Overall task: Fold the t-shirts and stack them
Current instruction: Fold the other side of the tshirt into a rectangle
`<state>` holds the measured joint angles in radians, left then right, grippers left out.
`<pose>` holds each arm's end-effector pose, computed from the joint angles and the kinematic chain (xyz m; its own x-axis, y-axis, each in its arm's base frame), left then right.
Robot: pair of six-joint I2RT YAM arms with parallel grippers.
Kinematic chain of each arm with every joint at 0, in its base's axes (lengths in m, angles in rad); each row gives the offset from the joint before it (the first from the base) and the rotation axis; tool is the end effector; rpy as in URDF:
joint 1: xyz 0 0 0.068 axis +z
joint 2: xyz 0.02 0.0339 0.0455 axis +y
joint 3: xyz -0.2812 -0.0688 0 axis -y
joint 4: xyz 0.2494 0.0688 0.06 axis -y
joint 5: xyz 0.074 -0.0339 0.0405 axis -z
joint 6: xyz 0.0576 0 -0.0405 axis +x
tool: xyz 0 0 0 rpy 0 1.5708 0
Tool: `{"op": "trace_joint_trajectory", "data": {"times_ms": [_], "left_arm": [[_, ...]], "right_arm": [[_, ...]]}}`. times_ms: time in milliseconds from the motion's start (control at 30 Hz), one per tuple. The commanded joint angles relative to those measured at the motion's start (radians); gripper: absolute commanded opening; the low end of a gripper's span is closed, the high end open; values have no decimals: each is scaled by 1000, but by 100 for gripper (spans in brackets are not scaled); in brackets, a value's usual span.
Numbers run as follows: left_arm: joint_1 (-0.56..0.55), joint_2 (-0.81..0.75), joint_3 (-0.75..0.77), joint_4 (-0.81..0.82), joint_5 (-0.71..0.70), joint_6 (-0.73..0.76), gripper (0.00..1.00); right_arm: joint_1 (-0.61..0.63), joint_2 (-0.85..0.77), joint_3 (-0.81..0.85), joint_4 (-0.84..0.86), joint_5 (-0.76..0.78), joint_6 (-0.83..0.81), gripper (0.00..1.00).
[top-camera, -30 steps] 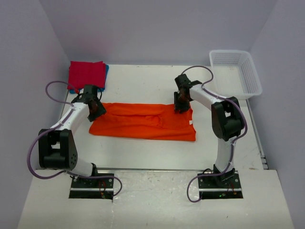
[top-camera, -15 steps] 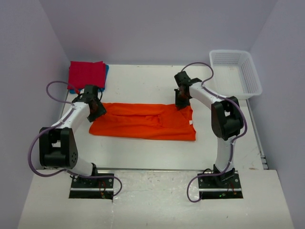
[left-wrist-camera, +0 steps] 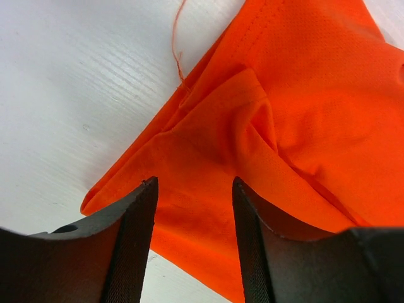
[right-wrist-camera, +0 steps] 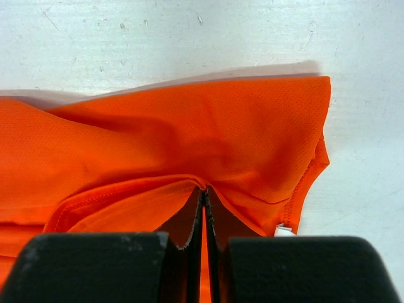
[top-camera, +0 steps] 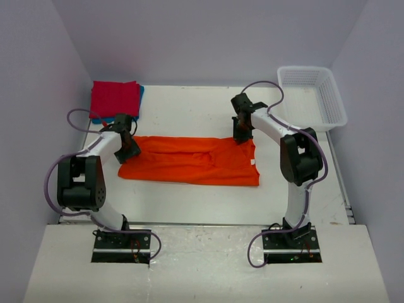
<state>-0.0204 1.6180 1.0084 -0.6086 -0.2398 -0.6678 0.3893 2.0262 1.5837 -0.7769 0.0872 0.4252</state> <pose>0.3172 0.0072 0.1788 -0.6982 -0.5874 -0.4092 -0.6299 0.7757 -0.0388 0.4090 0.1623 0.1901 -0.9358 0.0603 -0.3473 0.0391 0.9970 0.0675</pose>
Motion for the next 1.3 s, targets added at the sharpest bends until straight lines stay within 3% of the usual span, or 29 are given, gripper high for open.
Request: {"op": "trace_joint_trajectory", "data": {"times_ms": [0, 300, 1267], "left_arm": [[20, 20, 45, 21, -12, 14, 52], [71, 65, 44, 26, -6, 10, 40], [85, 160, 127, 12, 19, 0, 37]], "right_arm": [[-6, -61, 24, -7, 14, -5, 0], [-4, -72, 4, 5, -1, -6, 0], [-6, -58, 1, 13, -27, -17, 0]]}}
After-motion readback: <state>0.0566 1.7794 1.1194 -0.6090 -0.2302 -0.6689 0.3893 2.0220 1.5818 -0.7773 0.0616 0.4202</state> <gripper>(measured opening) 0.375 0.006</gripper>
